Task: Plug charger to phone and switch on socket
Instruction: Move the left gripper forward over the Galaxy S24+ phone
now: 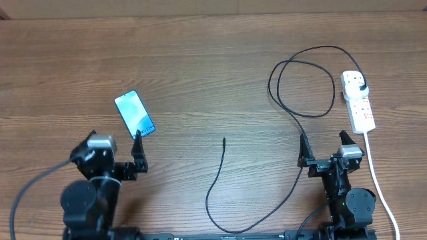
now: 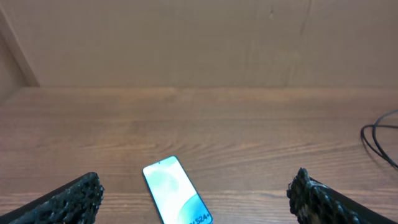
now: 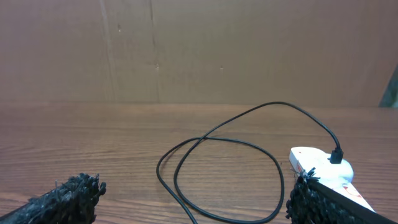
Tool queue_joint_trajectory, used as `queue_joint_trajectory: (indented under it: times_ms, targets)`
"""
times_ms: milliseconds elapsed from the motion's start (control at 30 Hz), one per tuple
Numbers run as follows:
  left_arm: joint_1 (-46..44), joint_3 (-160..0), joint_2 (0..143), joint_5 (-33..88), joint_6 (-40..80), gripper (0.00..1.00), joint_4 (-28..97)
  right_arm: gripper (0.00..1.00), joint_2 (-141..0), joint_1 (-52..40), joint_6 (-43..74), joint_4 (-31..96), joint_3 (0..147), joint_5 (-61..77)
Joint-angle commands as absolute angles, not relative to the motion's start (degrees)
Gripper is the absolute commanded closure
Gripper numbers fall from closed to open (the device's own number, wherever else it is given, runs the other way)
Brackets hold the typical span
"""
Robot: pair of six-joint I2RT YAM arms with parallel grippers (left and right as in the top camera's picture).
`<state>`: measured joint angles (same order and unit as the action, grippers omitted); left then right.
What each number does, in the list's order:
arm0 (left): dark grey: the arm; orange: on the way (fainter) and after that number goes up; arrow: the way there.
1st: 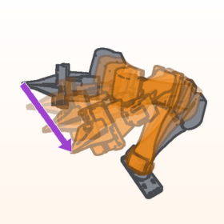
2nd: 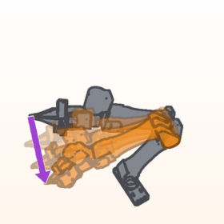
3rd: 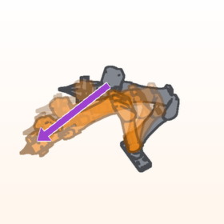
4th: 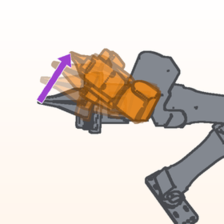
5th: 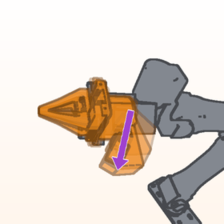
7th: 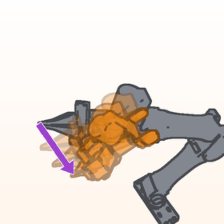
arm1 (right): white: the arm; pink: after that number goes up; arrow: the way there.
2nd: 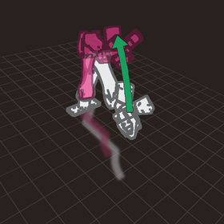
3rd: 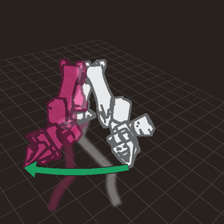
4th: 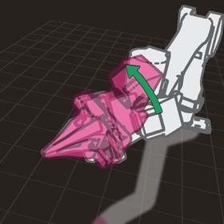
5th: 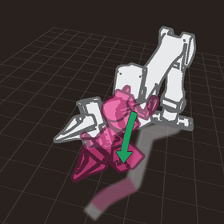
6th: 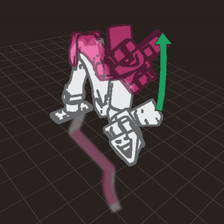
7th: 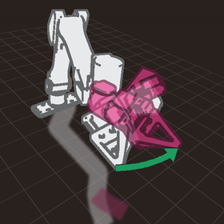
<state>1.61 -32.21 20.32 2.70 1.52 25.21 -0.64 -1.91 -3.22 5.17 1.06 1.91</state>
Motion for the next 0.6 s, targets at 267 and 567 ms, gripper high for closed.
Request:
queue_joint_trajectory:
  times_ms: [267, 567]
  targets:
    - [1.9, -59.4, 43.2, -2.1, 3.9, 0.00, 45.4, 0.00, -0.1, -2.2, -3.5, 4.8, 0.5, 1.4]
    - [1.8, -67.0, 50.5, 1.8, 3.9, 0.00, 50.7, 0.00, -0.1, -2.2, -3.5, 4.8, 0.5, 1.4]
